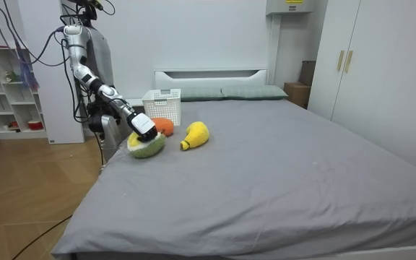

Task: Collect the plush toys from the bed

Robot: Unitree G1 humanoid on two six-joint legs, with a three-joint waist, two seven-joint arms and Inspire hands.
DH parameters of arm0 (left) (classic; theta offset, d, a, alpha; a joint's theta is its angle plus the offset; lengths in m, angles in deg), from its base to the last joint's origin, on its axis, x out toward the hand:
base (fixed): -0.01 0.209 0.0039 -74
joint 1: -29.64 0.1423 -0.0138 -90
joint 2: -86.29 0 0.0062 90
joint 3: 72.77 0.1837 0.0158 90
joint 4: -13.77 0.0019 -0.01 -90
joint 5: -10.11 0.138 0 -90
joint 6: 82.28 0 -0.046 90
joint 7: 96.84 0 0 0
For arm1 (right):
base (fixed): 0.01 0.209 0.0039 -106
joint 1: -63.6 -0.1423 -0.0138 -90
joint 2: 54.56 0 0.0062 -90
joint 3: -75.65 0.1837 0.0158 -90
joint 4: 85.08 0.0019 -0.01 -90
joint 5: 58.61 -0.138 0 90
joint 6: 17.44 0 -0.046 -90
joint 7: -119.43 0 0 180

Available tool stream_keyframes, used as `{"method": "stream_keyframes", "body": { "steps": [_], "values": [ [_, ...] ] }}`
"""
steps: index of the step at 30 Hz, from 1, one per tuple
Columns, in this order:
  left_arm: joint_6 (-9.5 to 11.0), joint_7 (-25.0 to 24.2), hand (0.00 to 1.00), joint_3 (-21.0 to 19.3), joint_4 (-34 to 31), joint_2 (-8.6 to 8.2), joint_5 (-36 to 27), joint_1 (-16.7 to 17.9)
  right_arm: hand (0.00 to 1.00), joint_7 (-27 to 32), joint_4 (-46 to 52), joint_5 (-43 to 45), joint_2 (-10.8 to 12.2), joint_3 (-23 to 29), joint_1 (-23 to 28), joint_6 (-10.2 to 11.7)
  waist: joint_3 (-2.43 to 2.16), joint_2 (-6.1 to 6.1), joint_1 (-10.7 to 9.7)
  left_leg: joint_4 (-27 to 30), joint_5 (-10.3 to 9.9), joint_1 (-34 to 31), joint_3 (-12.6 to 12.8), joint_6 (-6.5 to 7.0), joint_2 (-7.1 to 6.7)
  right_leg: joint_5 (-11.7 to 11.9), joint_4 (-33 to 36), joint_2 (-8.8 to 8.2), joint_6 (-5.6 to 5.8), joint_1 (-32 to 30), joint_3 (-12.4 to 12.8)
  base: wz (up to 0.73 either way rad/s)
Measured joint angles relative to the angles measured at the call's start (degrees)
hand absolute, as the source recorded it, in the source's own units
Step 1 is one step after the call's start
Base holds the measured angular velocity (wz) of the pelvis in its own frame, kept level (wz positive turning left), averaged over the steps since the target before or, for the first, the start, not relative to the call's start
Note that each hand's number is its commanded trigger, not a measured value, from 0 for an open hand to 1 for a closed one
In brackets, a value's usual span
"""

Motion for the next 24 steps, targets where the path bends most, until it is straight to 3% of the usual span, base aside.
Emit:
{"method": "stream_keyframes", "body": {
  "steps": [5,8,16,24],
  "values": [
    [-0.03,-0.13,0.0,-0.13,1.38,0.04,0.0,-0.49,1.0,-1.46,6.87,-0.21,-0.03,0.04,0.33,-1.51,0.09,0.1,-0.36,0.0,0.01,0.04,-0.06,0.01,-0.06,0.0,0.1,-0.06,0.0,-0.02,0.02,0.0],
    [-0.34,-0.39,0.0,-2.29,1.51,-0.13,0.05,-0.81,1.0,-1.9,13.49,-0.59,-0.07,1.43,0.27,-1.84,0.2,0.25,-0.57,0.03,0.02,0.0,-0.26,0.03,-0.13,0.0,0.09,-0.13,0.01,0.02,-0.13,0.01],
    [-0.42,-0.42,0.0,-2.83,1.59,-0.12,0.0,-1.2,1.0,-2.29,32.65,-2.1,-0.31,2.88,-0.14,-1.72,0.59,0.9,-1.51,0.1,0.02,-0.11,-0.92,0.03,-0.19,0.0,-0.03,-0.06,0.01,0.29,-0.33,0.03],
    [-0.39,-0.68,0.0,-2.17,1.18,-0.16,0.05,-1.27,1.0,-4.02,40.15,-3.57,-0.51,2.75,-2.51,-2.49,0.34,0.49,-1.38,0.12,0.03,-1.15,-1.03,0.04,-0.18,0.01,0.06,-0.18,0.03,-0.57,-0.81,0.0]
  ]
}}
